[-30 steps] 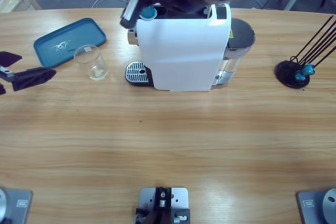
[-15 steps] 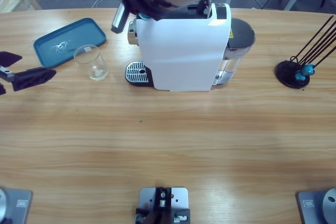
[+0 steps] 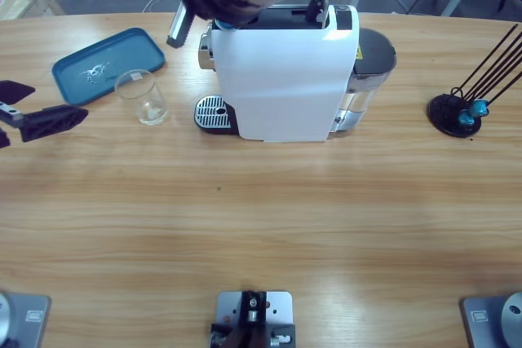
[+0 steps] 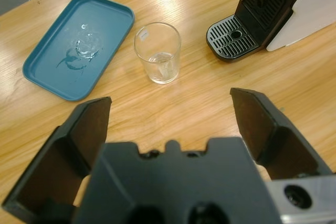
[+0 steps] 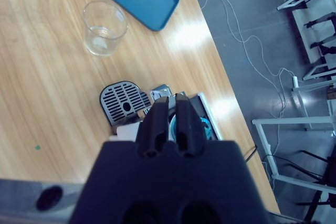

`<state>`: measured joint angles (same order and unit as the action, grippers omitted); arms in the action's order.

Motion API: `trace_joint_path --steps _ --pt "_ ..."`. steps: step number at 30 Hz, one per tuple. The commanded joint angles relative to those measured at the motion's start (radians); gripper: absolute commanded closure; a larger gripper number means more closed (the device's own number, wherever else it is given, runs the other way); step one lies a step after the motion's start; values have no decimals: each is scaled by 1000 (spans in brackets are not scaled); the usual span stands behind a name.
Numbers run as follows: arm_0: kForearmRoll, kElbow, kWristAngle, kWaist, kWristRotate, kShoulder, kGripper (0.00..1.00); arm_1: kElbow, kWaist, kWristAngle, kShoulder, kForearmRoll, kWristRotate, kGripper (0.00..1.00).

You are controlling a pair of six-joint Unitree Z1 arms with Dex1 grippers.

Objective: Pour coffee

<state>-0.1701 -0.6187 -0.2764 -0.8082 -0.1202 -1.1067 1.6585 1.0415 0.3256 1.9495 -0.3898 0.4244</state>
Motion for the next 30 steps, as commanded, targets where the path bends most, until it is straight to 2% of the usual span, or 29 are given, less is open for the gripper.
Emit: trace_joint_path --steps 1,14,30 --pt "12 29 8 -5 2 -30 27 9 11 39 65 -29 -14 1000" --pt "12 29 8 -5 2 -30 27 -11 11 73 50 -49 -49 1000" --pt "12 30 8 -5 2 -29 27 -1 -39 170 84 -95 -91 1000"
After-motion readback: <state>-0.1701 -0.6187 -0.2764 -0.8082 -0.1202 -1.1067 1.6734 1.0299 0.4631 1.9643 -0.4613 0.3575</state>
